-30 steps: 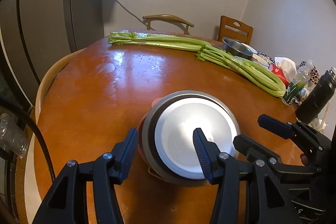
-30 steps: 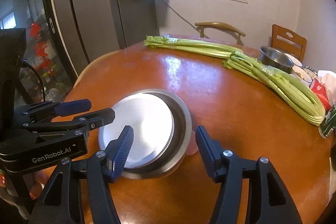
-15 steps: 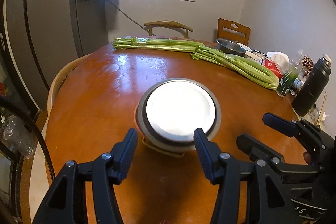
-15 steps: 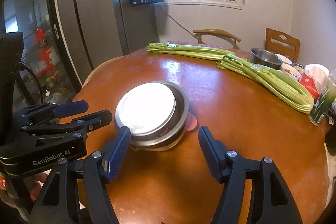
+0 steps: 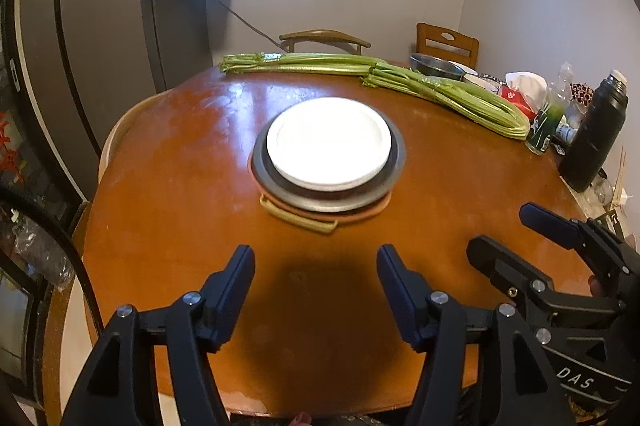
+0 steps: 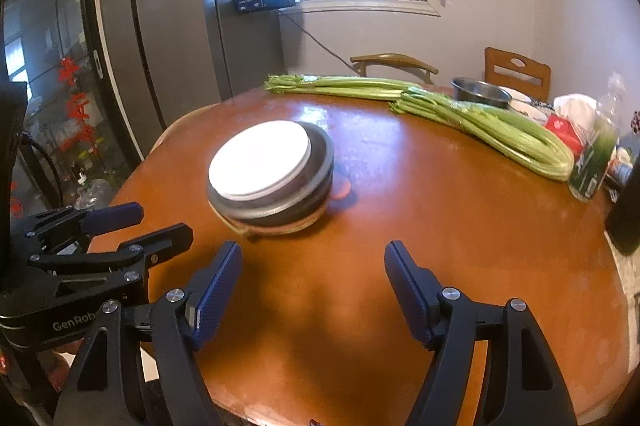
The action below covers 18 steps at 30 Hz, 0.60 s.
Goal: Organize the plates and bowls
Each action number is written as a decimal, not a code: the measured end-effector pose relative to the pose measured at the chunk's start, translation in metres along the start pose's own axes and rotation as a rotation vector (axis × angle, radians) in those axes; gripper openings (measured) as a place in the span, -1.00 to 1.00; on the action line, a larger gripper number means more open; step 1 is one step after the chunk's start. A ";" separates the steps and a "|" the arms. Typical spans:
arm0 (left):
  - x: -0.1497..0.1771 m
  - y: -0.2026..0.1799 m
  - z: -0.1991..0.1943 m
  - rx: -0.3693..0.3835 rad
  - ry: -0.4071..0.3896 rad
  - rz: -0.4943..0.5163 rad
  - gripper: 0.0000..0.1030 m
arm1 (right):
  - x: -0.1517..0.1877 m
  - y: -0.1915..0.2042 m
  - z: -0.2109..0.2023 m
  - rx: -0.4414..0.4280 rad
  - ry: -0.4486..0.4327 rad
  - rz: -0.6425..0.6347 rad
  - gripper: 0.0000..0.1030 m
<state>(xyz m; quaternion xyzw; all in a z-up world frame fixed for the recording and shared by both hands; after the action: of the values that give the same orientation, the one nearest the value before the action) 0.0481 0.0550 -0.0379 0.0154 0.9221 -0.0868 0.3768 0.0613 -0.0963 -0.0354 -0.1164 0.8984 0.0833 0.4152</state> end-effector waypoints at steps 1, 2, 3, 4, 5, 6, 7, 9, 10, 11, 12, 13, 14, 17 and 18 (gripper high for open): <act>0.003 0.000 0.000 0.001 0.000 -0.005 0.23 | 0.005 0.000 -0.001 0.000 0.000 0.002 0.45; 0.007 0.000 0.000 -0.001 -0.004 -0.010 0.23 | 0.010 0.000 -0.002 0.000 0.003 0.002 0.45; 0.011 0.000 0.000 -0.006 -0.007 -0.012 0.23 | 0.015 0.000 -0.002 0.001 0.007 0.002 0.45; 0.014 0.000 0.001 -0.011 -0.009 -0.015 0.23 | 0.018 0.000 -0.002 0.002 0.006 0.002 0.45; 0.016 0.000 0.000 -0.012 -0.010 -0.017 0.23 | 0.023 0.000 -0.003 0.004 0.004 0.000 0.45; 0.020 0.000 0.000 -0.014 -0.014 -0.023 0.23 | 0.026 0.000 -0.003 0.007 0.003 0.002 0.45; 0.021 0.000 0.000 -0.016 -0.017 -0.026 0.23 | 0.030 0.000 -0.003 0.010 0.001 0.002 0.45; 0.026 0.000 0.000 -0.018 -0.019 -0.029 0.24 | 0.037 -0.001 -0.004 0.012 0.000 0.007 0.46; 0.028 0.000 0.000 -0.018 -0.020 -0.030 0.24 | 0.039 -0.001 -0.004 0.011 0.001 0.011 0.46; 0.029 0.000 -0.001 -0.017 -0.022 -0.028 0.24 | 0.041 -0.001 -0.004 0.008 0.005 0.015 0.46; 0.030 -0.001 -0.002 -0.019 -0.024 -0.021 0.24 | 0.042 -0.003 -0.003 0.006 0.011 0.018 0.46; 0.031 -0.002 -0.003 -0.022 -0.027 -0.018 0.24 | 0.044 -0.003 -0.003 0.010 0.015 0.021 0.46; 0.031 -0.003 -0.004 -0.024 -0.030 -0.016 0.24 | 0.044 -0.004 -0.002 0.012 0.017 0.024 0.46; 0.031 -0.004 -0.006 -0.019 -0.036 -0.010 0.24 | 0.045 -0.005 -0.003 0.011 0.017 0.036 0.46; 0.031 -0.003 -0.006 -0.020 -0.035 -0.012 0.24 | 0.045 -0.005 -0.004 0.011 0.015 0.039 0.46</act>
<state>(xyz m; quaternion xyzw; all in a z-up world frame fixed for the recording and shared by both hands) 0.0212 0.0515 -0.0552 0.0047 0.9162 -0.0799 0.3926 0.0315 -0.1087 -0.0678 -0.0974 0.9040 0.0856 0.4075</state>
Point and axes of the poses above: each gripper's, at about its wrist camera, not at the fingertips, and z roughly the way its jaws point, y to its left, x to its underside, the point moved 5 cm from there along z, roughly the way its jaws point, and after that the axes turned 7 degrees about x, right-handed, at the moved point
